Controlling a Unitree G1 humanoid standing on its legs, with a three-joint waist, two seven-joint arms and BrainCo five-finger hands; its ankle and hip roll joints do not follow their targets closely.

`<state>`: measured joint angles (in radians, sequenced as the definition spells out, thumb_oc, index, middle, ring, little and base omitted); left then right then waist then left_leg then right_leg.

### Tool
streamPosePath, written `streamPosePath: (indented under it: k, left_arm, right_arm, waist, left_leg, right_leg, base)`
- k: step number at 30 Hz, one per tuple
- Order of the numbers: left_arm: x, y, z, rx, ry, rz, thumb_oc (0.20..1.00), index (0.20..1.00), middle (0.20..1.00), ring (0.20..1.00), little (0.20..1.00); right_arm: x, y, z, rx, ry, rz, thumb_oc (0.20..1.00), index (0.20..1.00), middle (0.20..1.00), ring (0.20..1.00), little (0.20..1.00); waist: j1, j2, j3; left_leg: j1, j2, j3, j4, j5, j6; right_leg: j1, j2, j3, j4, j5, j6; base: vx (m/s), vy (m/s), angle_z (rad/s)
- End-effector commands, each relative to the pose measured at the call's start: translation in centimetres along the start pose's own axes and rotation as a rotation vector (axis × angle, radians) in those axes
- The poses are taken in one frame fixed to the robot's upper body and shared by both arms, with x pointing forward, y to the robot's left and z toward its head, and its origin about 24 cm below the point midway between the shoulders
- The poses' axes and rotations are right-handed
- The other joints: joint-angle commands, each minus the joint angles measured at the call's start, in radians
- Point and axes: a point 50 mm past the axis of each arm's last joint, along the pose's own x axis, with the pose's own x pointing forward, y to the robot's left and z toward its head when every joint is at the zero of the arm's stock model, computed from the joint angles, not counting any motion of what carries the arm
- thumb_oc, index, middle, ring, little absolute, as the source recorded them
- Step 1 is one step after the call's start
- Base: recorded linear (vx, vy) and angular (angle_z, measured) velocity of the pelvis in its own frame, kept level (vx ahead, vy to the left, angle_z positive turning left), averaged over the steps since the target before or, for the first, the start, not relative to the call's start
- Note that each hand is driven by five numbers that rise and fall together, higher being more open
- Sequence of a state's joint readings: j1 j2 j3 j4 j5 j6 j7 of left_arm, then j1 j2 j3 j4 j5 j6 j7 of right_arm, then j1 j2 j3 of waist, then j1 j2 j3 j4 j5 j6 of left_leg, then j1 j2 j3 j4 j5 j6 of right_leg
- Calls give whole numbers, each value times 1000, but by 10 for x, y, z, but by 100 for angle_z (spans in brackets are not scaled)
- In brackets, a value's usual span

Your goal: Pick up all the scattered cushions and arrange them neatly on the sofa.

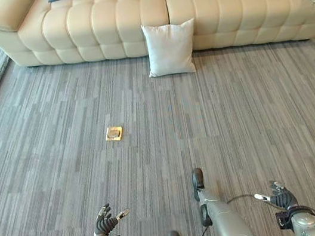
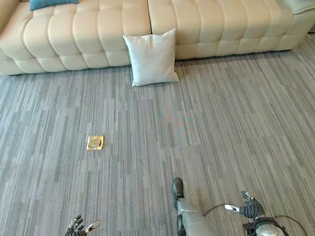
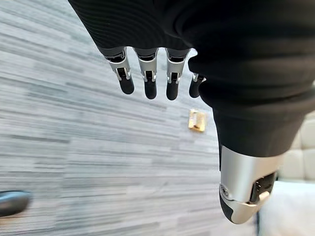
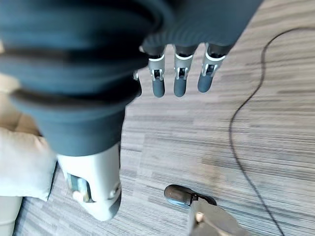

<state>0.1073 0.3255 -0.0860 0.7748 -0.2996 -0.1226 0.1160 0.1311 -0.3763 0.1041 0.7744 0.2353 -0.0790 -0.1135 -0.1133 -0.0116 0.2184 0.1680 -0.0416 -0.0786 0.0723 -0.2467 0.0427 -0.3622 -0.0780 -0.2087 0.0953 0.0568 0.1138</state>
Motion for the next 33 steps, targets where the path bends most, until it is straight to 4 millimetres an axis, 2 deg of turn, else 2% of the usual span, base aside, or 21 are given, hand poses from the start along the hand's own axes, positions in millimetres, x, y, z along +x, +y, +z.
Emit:
streamPosePath:
  k: [1,2,3,4,6,8,10,12,14,17,20,21,23,24,25,26,27,28,31,32,33]
  left_arm:
    - [6,0,30,33,-120,-37,1000,1000,1000,1000,1000]
    - [6,1,30,33,-120,-37,1000,1000,1000,1000,1000]
    - [7,-2,32,52,-124,-54,1000,1000,1000,1000,1000]
    - [7,-2,32,52,-124,-54,1000,1000,1000,1000,1000]
    - [9,-3,34,60,-123,-60,1000,1000,1000,1000,1000]
    - [10,-5,35,58,-122,-69,1000,1000,1000,1000,1000]
    - [9,-6,34,63,-123,-78,1000,1000,1000,1000,1000]
    - [7,-4,31,85,-119,-79,1000,1000,1000,1000,1000]
    - [5,-3,29,92,-114,-74,1000,1000,1000,1000,1000]
    - [4,-1,23,105,-93,-61,1000,1000,1000,1000,1000]
    - [1,0,15,118,-67,-67,1000,1000,1000,1000,1000]
    - [2,-1,15,119,-65,-67,1000,1000,1000,1000,1000]
    - [3,1,21,129,-82,-66,1000,1000,1000,1000,1000]
    - [4,3,24,127,-93,-61,1000,1000,1000,1000,1000]
    - [4,3,24,127,-93,-61,1000,1000,1000,1000,1000]
    - [5,6,28,118,-106,-38,1000,1000,1000,1000,1000]
    - [5,6,28,118,-106,-39,1000,1000,1000,1000,1000]
    - [4,7,24,114,-92,-39,1000,1000,1000,1000,1000]
    - [4,9,22,107,-84,-31,1000,1000,1000,1000,1000]
    - [4,8,19,101,-75,-24,1000,1000,1000,1000,1000]
    - [4,8,19,100,-75,-23,1000,1000,1000,1000,1000]
  right_arm:
    - [10,-13,48,2,-172,-20,1000,1000,1000,1000,1000]
    - [10,-13,48,3,-172,-19,1000,1000,1000,1000,1000]
    - [11,-14,51,11,-183,-22,1000,1000,1000,1000,1000]
    - [11,-13,51,11,-183,-22,1000,1000,1000,1000,1000]
    - [12,-14,53,19,-181,-25,1000,1000,1000,1000,1000]
    - [13,-15,56,23,-188,-25,1000,1000,1000,1000,1000]
    - [13,-14,59,25,-198,-18,1000,1000,1000,1000,1000]
    - [12,-14,62,22,-213,-21,1000,1000,1000,1000,1000]
    - [13,-13,65,9,-226,-24,1000,1000,1000,1000,1000]
    - [13,-11,68,-29,-233,-22,1000,1000,1000,1000,1000]
    - [12,-5,65,-47,-230,6,1000,1000,1000,1000,1000]
    - [12,-1,65,-47,-234,21,1000,1000,1000,1000,1000]
    - [13,7,69,-53,-244,51,1000,1000,1000,1000,1000]
    - [12,10,73,-50,-263,61,1000,1000,1000,1000,1000]
    - [12,10,73,-50,-263,61,1000,1000,1000,1000,1000]
    - [11,16,85,-60,-309,82,1000,1000,1000,1000,1000]
    - [11,16,85,-60,-310,81,1000,1000,1000,1000,1000]
    - [11,15,86,-63,-312,85,1000,1000,1000,1000,1000]
    - [11,11,86,-61,-311,73,1000,1000,1000,1000,1000]
    - [11,10,85,-57,-306,68,1000,1000,1000,1000,1000]
    - [11,10,85,-57,-306,69,1000,1000,1000,1000,1000]
  waist:
    - [-8,18,27]
    - [-10,15,25]
    - [-3,6,33]
    - [-4,3,31]
    - [11,-16,41]
    - [30,-33,49]
    - [46,-39,49]
    - [81,-50,52]
    - [107,-39,45]
    - [134,-45,26]
    - [149,-56,-8]
    - [152,-69,-14]
    - [148,-85,-10]
    - [146,-75,-7]
    - [147,-75,-8]
    - [135,-42,14]
    - [135,-41,13]
    - [112,-29,21]
    - [94,-24,26]
    - [69,-24,33]
    - [67,-23,34]
  left_leg:
    - [-21,63,67,343,313,-152]
    - [-25,60,65,342,316,-152]
    - [-103,100,132,511,351,-138]
    - [-105,97,131,509,355,-138]
    - [-192,119,191,598,312,-110]
    - [-292,103,219,587,227,-83]
    - [-341,94,232,540,195,-71]
    - [-447,79,242,299,204,-74]
    - [-473,61,211,107,293,-93]
    - [-531,53,176,69,340,-109]
    - [-510,41,167,125,312,-78]
    - [-489,29,175,129,288,-62]
    - [-441,10,186,125,245,-27]
    - [-405,11,190,110,227,-14]
    - [-406,12,190,110,227,-14]
    - [-291,15,186,83,178,15]
    - [-292,16,186,82,179,14]
    - [-212,4,167,49,155,15]
    - [-156,-3,157,26,133,7]
    - [-74,-8,135,-15,108,-11]
    - [-73,-7,133,-17,110,-11]
  right_leg:
    - [63,45,29,41,15,-45]
    - [60,41,29,40,16,-45]
    - [115,66,55,52,-43,-89]
    - [114,63,55,51,-42,-88]
    - [166,65,85,59,-78,-106]
    - [229,64,107,45,-101,-104]
    - [271,64,120,30,-111,-99]
    - [360,66,150,5,-148,-79]
    - [426,93,175,-18,-161,-68]
    - [509,92,227,-15,-183,-53]
    - [515,53,253,56,-167,-27]
    - [500,30,252,106,-122,-1]
    - [434,8,281,284,49,42]
    - [394,2,275,364,87,52]
    - [393,2,275,364,87,52]
    - [261,-20,213,476,58,16]
    - [260,-19,213,475,60,15]
    - [200,-8,160,416,-17,-1]
    - [157,-15,103,291,-38,1]
    - [104,-6,63,112,-14,22]
    - [107,-6,61,107,-11,21]
  base:
    - [389,-258,67]
    - [585,-411,35]
    - [296,-206,0]
    - [465,-289,-19]
    - [372,-164,-38]
    - [497,-130,-10]
    - [419,-31,-40]
    - [596,43,-43]
    - [555,81,-37]
    - [609,132,-69]
    - [543,213,-87]
    - [464,211,-116]
    - [439,179,-58]
    - [280,125,-21]
    - [579,244,-8]
    - [455,184,1]
    - [795,237,-16]
    - [337,50,-19]
    - [507,-1,28]
    - [365,-60,31]
    - [500,-95,23]
